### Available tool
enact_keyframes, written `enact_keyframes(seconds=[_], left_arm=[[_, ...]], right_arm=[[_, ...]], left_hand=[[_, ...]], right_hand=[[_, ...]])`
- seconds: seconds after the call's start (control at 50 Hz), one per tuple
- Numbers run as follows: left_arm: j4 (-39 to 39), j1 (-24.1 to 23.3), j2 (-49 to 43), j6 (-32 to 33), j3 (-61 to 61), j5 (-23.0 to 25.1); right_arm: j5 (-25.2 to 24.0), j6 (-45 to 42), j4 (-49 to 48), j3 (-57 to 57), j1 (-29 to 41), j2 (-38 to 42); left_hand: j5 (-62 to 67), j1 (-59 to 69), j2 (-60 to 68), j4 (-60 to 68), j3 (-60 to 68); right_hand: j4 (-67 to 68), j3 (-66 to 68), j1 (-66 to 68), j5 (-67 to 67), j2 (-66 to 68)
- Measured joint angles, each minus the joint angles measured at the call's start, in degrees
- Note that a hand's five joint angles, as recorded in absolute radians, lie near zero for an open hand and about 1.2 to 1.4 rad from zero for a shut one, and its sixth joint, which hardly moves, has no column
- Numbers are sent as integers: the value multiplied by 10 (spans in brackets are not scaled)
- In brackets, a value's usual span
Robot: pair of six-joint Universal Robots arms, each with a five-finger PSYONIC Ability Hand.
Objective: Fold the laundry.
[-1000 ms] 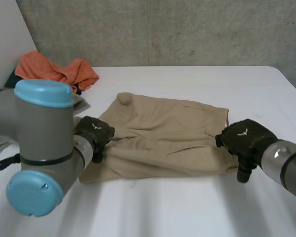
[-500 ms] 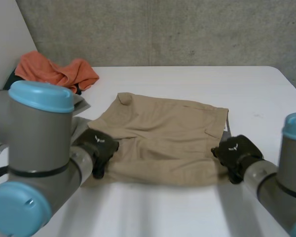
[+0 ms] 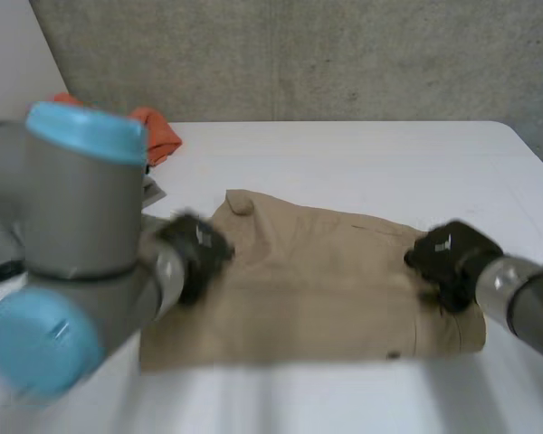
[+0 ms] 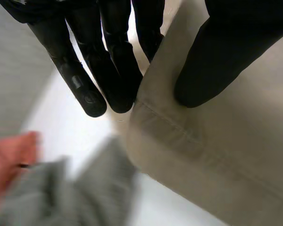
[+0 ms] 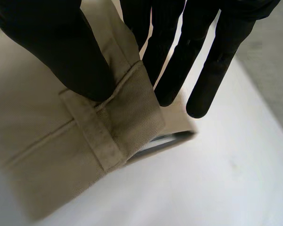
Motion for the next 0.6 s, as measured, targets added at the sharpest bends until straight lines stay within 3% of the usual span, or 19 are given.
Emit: enact_keyframes(seconds=[0.12, 0.32, 0.46, 0.5, 0.52, 0.54, 0.56, 0.58, 0.6], left_arm=[[52, 27, -116, 21, 201, -25], [79, 34, -306, 61, 491, 25], [98, 29, -412, 81, 603, 44], [104, 28, -435, 82, 622, 44], [105, 27, -443, 82, 628, 43], [107, 25, -451, 82, 632, 42], [108, 25, -455, 81, 633, 41], [109, 24, -458, 81, 632, 40], [110, 22, -460, 80, 631, 39]], right_arm=[[41, 68, -82, -77, 14, 67], [118, 98, -213, -182, 43, 185], [166, 91, -277, -227, 49, 254], [175, 90, -294, -236, 49, 271], [178, 89, -301, -239, 49, 279], [182, 88, -309, -243, 49, 287], [184, 88, -314, -245, 49, 292], [185, 88, -318, -247, 49, 296], [187, 88, -322, -249, 49, 301]], left_hand=[[0, 0, 0, 0, 0], [0, 0, 0, 0, 0], [0, 0, 0, 0, 0], [-7, -9, -13, -8, -12], [-21, -26, -24, -24, -24], [-126, -146, -144, -132, -131], [-126, -146, -144, -132, -131], [-352, -409, -357, -359, -353], [-432, -488, -439, -444, -435]], right_hand=[[0, 0, 0, 4, 0], [1, 0, 0, 4, 0], [1, 0, 0, 4, 0], [-129, -129, -110, -124, -131], [-208, -209, -190, -206, -214], [-332, -332, -313, -323, -340], [-398, -399, -389, -404, -419], [-467, -465, -439, -459, -473], [-508, -504, -473, -503, -509]])
